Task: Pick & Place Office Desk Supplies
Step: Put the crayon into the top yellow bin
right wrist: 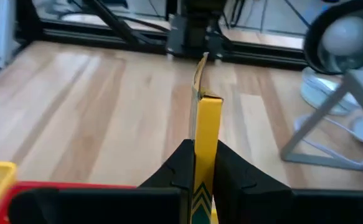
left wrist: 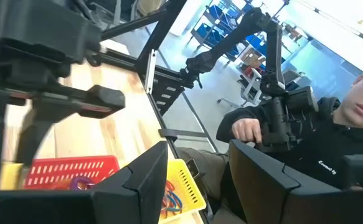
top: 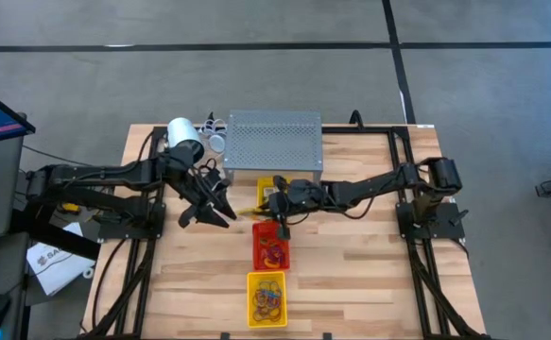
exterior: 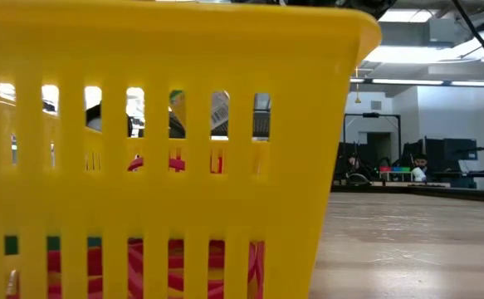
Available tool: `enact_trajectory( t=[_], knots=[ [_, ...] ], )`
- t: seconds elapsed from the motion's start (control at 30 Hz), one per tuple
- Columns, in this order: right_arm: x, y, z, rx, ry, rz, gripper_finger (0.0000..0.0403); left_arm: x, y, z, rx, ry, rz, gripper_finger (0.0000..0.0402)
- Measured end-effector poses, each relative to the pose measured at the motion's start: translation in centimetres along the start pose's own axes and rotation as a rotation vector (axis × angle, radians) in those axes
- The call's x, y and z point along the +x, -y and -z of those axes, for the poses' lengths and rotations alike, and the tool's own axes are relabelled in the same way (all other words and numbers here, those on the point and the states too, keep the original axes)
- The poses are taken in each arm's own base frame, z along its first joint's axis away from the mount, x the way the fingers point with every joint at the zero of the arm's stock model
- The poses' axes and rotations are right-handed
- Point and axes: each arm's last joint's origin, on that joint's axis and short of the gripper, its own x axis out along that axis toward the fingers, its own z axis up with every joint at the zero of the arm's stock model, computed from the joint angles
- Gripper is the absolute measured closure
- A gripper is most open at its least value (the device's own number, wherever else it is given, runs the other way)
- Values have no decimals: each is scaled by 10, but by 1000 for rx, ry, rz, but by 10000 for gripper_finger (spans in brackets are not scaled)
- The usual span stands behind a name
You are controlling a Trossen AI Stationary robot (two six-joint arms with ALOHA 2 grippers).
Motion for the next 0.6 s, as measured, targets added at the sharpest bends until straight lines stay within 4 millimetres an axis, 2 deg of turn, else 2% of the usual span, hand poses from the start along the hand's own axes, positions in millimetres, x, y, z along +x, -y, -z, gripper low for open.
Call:
enact_trajectory(
  t=[0.23, 0.47, 0.6],
  knots=[
    [0, 12, 10, -3, -98, 97, 363, 1, 1, 1, -1, -4, -1, 234],
    [-2, 14, 17, -44, -191, 200, 375, 1, 0, 1, 20, -3, -9, 234],
    [-3, 16, 21, -59, -238, 258, 366, 1, 0, 1, 22, 2, -23, 234]
  ],
)
